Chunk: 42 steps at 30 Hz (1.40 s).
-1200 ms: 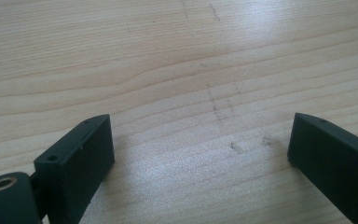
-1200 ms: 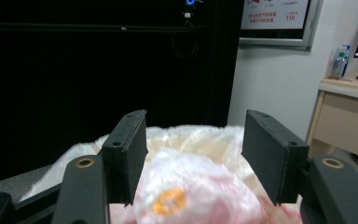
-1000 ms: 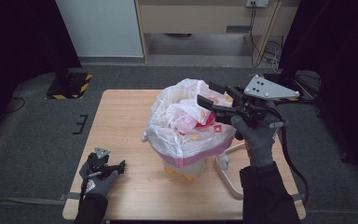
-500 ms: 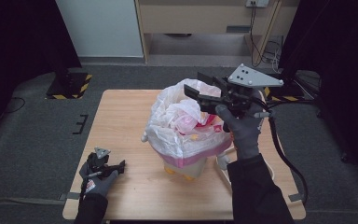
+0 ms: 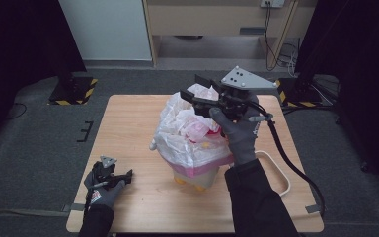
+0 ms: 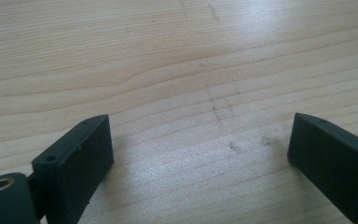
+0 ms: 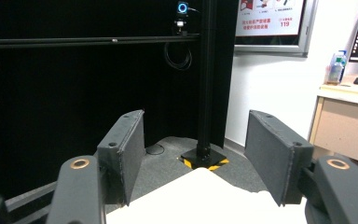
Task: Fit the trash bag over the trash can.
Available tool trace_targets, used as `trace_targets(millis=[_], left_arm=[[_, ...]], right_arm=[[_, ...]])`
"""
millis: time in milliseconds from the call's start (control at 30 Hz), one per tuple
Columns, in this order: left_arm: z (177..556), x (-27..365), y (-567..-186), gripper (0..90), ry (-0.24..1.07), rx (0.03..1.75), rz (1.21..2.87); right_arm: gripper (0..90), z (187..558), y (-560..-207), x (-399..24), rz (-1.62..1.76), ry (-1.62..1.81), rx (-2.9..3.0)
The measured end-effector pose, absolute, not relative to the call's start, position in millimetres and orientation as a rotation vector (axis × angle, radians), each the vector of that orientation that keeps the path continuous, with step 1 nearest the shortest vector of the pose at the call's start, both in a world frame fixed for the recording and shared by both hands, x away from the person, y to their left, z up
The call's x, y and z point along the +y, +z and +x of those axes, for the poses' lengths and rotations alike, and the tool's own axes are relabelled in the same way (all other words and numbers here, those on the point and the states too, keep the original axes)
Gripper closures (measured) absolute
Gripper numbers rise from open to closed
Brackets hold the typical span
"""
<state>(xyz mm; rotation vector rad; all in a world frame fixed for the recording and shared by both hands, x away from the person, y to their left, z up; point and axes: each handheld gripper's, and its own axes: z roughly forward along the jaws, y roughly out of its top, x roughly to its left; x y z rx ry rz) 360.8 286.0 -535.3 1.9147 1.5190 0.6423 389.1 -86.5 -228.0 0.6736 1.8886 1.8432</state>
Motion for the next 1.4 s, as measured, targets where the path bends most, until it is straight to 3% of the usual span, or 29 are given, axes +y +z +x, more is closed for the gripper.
trace_targets(millis=[1033,1400], left_arm=[[361.0,285.9,-535.4,5.4,0.641,1.519,1.914],[361.0,285.9,-535.4,5.4,0.64,1.519,1.915]], right_arm=[[32.8,419.2,-282.8,-46.3,0.937,1.208,2.406],[30.4,421.2,-290.2,-42.5,0.982,1.166,2.468]])
